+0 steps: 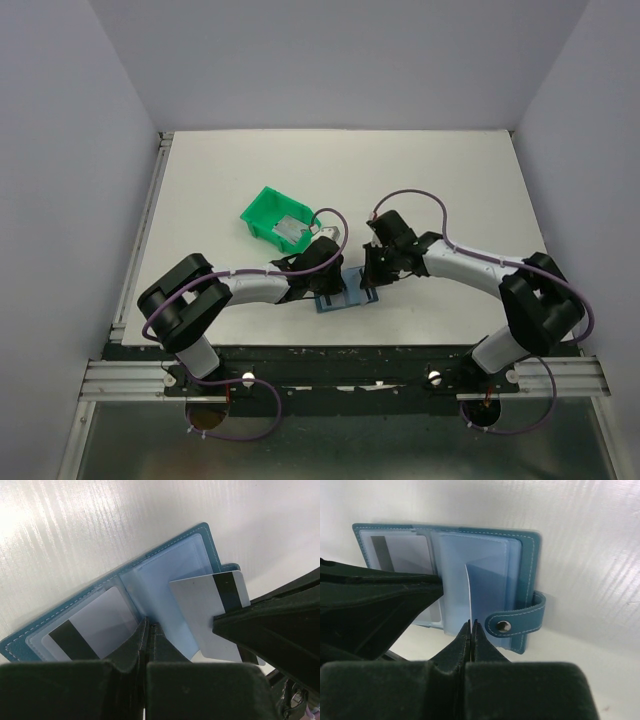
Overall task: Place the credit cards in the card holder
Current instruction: Turn over the card slot in the card holder.
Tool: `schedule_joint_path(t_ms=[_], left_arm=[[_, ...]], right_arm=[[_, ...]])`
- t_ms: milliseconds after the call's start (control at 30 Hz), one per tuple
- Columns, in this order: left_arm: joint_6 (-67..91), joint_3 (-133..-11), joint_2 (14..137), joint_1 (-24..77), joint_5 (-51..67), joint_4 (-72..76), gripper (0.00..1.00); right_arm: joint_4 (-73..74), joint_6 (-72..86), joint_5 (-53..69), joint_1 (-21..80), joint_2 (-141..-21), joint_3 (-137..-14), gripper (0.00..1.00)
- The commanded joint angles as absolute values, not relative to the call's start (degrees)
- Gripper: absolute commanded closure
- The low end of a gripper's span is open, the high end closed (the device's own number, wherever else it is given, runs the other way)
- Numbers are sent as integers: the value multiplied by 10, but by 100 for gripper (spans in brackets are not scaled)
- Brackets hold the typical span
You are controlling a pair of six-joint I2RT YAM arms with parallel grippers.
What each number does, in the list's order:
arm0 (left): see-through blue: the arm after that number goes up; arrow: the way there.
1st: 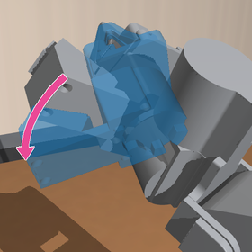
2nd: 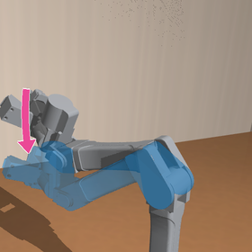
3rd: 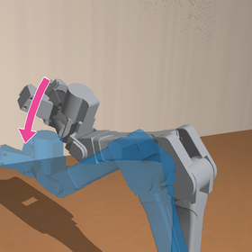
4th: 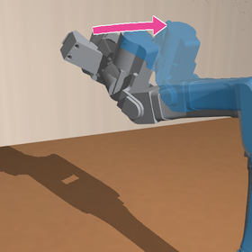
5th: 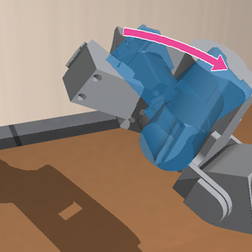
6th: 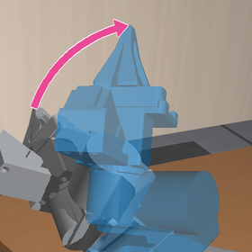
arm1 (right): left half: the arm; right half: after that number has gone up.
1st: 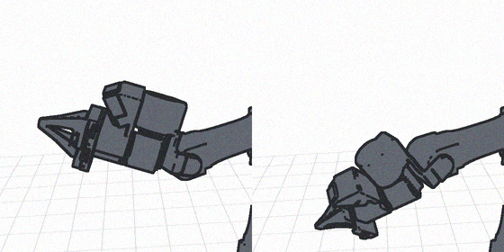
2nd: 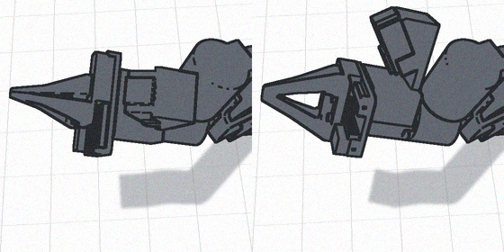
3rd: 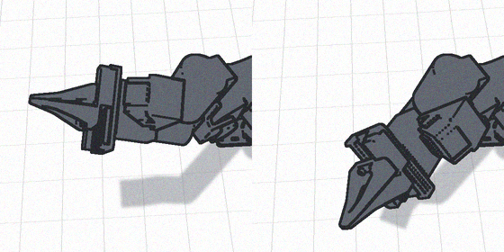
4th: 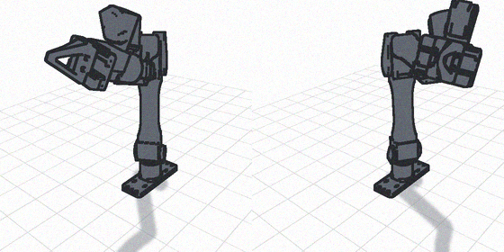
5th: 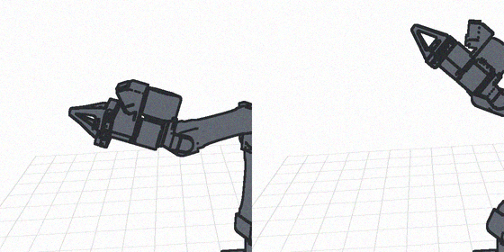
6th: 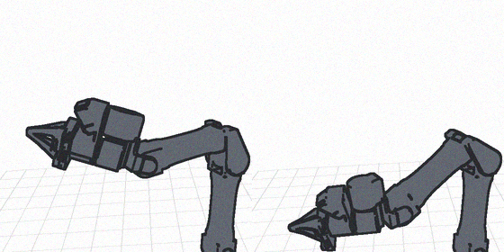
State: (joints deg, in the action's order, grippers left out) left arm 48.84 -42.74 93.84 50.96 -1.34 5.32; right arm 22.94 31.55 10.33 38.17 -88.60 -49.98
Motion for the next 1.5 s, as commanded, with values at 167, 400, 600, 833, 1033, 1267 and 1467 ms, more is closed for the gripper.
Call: schedule_joint_path(t_ms=[167,400,600,833,1033,1267,1467], left_arm=[[476,-411,975,511,0,-6,100],[475,-411,968,511,-6,-17,100],[474,-413,969,511,-5,-19,100],[475,-415,969,511,-7,-23,100],[473,-419,970,511,-7,-24,100],[472,-424,966,511,-7,-26,100],[464,-431,965,511,-8,-33,100]], right_arm=[[185,332,158,383,-910,-468,99],[242,343,55,383,-863,-466,100],[300,342,4,381,-856,-485,100],[353,326,-51,382,-856,-511,100],[376,319,-69,382,-855,-524,100],[372,318,-52,382,-867,-524,100],[352,323,-46,382,-822,-519,100]])
